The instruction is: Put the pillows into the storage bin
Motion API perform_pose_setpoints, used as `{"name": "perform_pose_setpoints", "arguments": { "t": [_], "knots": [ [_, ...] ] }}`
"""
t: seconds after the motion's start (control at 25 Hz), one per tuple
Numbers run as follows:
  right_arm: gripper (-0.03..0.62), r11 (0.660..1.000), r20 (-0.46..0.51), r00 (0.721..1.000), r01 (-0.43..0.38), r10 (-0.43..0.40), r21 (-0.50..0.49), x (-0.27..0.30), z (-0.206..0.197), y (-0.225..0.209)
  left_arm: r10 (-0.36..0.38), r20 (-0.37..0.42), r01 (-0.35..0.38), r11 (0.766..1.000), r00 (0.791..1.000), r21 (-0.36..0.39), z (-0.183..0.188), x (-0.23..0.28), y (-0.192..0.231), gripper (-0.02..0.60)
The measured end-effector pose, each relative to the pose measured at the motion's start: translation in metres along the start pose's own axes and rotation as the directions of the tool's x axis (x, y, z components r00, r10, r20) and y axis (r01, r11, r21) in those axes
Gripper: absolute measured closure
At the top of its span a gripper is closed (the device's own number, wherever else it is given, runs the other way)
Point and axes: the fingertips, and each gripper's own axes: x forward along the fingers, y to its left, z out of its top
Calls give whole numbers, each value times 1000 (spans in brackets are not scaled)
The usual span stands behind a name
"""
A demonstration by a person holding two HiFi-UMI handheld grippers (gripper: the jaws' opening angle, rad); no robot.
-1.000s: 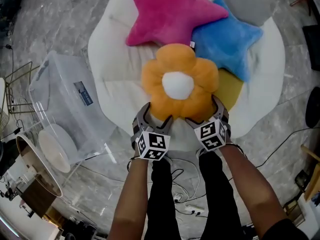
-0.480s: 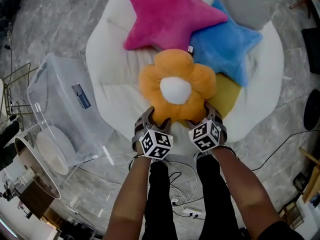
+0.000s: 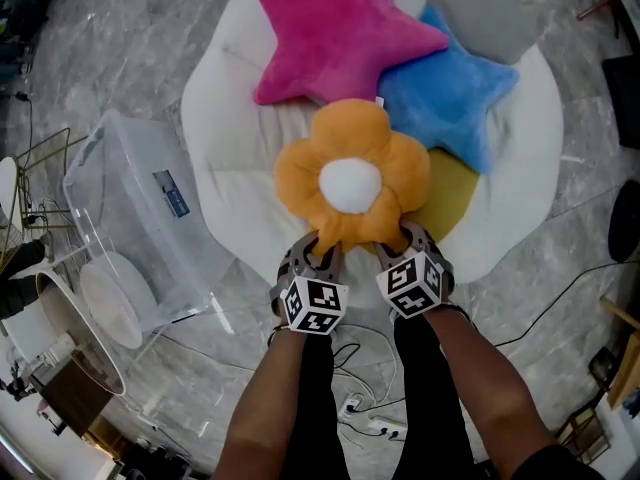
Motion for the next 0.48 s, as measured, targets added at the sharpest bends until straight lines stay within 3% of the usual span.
{"name": "perform_pose_setpoints", "arguments": {
  "t": [0.48],
  "knots": [
    [431,989,133,990,72,-55,-127,-71,62,30,101,164,-100,995,981,-14,27,-89,17,471]
  ]
}}
